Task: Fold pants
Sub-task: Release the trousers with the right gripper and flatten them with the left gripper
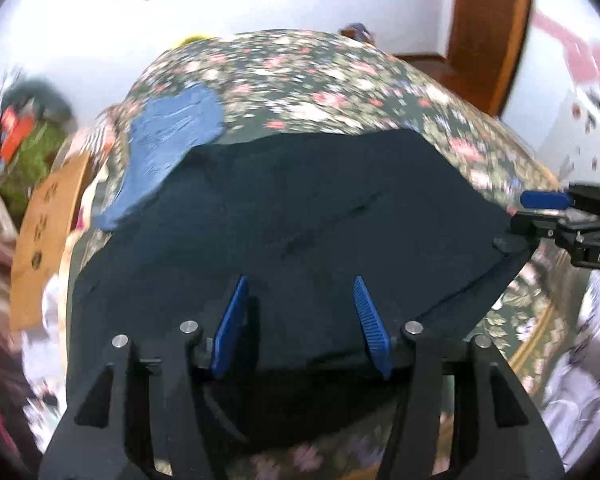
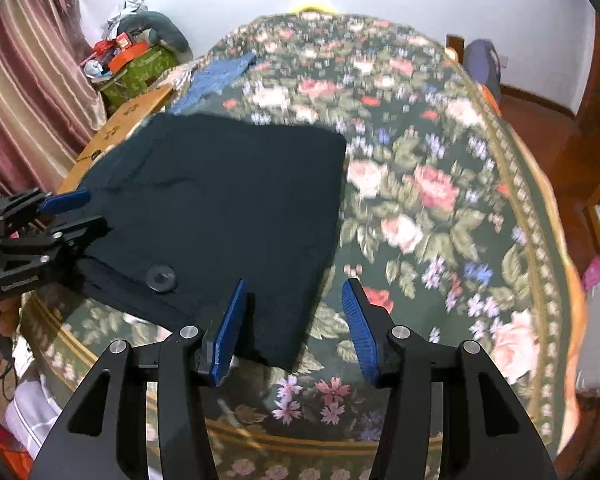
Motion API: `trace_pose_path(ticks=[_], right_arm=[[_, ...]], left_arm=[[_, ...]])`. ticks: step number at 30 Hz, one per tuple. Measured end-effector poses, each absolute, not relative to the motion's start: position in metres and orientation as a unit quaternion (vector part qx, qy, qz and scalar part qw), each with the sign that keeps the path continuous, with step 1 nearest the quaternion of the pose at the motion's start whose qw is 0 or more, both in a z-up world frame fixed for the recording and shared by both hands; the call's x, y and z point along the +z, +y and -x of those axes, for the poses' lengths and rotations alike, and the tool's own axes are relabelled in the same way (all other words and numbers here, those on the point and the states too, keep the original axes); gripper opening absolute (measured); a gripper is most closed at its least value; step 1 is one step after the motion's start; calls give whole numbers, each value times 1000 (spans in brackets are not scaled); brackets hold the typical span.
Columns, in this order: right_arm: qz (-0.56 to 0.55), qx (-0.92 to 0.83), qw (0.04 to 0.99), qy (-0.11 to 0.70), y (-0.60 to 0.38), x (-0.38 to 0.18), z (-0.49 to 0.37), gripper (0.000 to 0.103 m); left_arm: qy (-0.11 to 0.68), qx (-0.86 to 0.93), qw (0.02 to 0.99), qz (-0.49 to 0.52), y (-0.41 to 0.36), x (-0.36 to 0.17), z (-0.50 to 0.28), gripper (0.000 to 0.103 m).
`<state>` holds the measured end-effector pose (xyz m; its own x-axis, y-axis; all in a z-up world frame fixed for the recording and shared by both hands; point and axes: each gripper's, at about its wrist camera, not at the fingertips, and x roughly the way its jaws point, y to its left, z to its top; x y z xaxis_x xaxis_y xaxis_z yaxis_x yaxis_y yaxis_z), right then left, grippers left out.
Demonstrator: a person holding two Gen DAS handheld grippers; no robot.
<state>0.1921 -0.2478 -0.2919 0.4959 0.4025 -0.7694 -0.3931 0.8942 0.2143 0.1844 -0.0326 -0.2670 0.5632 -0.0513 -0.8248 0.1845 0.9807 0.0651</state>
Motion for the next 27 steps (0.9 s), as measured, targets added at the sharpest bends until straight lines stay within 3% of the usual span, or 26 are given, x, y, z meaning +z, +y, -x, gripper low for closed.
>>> trace_pose_path(ticks=[4,7,16,23,27], right_arm=[[-10,250,877,409,-232,-264,-188,46],[-8,275,882,382,-211,-247,-184,49],[17,329,862,384,-141,-259,-190,51],[-19,352,817,456,-118,-296,-202,51],[5,355,818,453,-113,-303,-196,52]], left_arm=[[441,-2,897,-17,17,-240,-169,83],[427,48,903,14,52,-228,-153,92],[474,103,860,159,146,-266,-109,94],[510,57,825,237,153,-307,-93,94],[495,22,822,280,154,-317,-93,97]])
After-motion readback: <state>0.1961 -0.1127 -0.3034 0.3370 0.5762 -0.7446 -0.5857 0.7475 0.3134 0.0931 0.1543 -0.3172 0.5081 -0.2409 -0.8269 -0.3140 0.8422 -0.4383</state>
